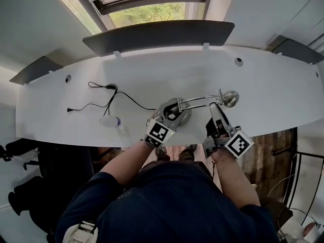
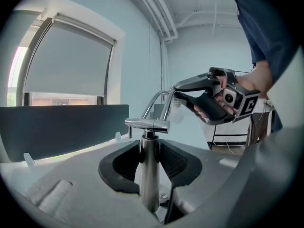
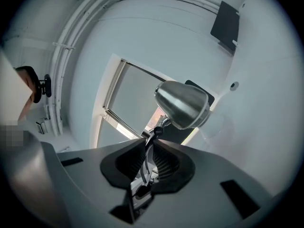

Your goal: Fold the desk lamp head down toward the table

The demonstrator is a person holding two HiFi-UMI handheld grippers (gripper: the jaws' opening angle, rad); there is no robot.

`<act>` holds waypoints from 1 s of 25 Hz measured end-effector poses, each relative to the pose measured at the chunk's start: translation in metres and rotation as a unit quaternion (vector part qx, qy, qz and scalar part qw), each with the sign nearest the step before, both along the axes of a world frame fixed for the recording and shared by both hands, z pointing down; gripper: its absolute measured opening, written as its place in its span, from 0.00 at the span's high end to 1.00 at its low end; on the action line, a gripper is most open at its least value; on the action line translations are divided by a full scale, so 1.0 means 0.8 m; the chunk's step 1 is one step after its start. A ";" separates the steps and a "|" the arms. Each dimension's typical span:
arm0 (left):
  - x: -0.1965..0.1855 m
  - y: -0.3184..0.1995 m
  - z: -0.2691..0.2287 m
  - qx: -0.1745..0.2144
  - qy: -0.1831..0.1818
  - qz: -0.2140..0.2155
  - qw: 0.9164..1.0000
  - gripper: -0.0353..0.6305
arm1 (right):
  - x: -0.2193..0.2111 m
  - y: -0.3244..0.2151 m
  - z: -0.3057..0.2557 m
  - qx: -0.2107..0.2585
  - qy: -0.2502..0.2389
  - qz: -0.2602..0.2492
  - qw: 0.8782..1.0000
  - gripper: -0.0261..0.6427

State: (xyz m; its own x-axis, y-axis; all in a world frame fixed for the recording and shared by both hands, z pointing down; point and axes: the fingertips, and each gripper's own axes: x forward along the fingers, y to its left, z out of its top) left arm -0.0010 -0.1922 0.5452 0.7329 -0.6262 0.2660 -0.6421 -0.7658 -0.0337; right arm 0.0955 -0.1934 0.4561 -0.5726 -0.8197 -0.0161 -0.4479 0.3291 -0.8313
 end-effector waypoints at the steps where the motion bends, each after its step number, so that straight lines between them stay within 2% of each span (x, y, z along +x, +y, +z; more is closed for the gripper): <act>1: 0.000 -0.001 0.000 0.000 0.002 -0.001 1.000 0.76 | 0.002 -0.001 0.004 -0.003 -0.003 0.001 1.000 0.88; 7: 0.004 -0.001 0.003 -0.006 -0.004 0.000 1.000 0.76 | 0.016 -0.002 0.036 -0.037 -0.048 0.014 0.998 0.87; 10: 0.004 -0.002 0.004 -0.011 -0.002 -0.002 1.000 0.76 | 0.017 -0.003 0.043 -0.033 -0.086 0.004 0.996 0.87; 17: 0.003 -0.003 0.007 -0.014 -0.004 -0.004 1.000 0.76 | 0.021 -0.004 0.080 -0.059 -0.195 -0.002 0.979 0.87; 25: 0.004 -0.004 0.008 -0.013 -0.007 -0.009 1.000 0.76 | 0.020 -0.003 0.105 -0.064 -0.245 -0.005 0.967 0.87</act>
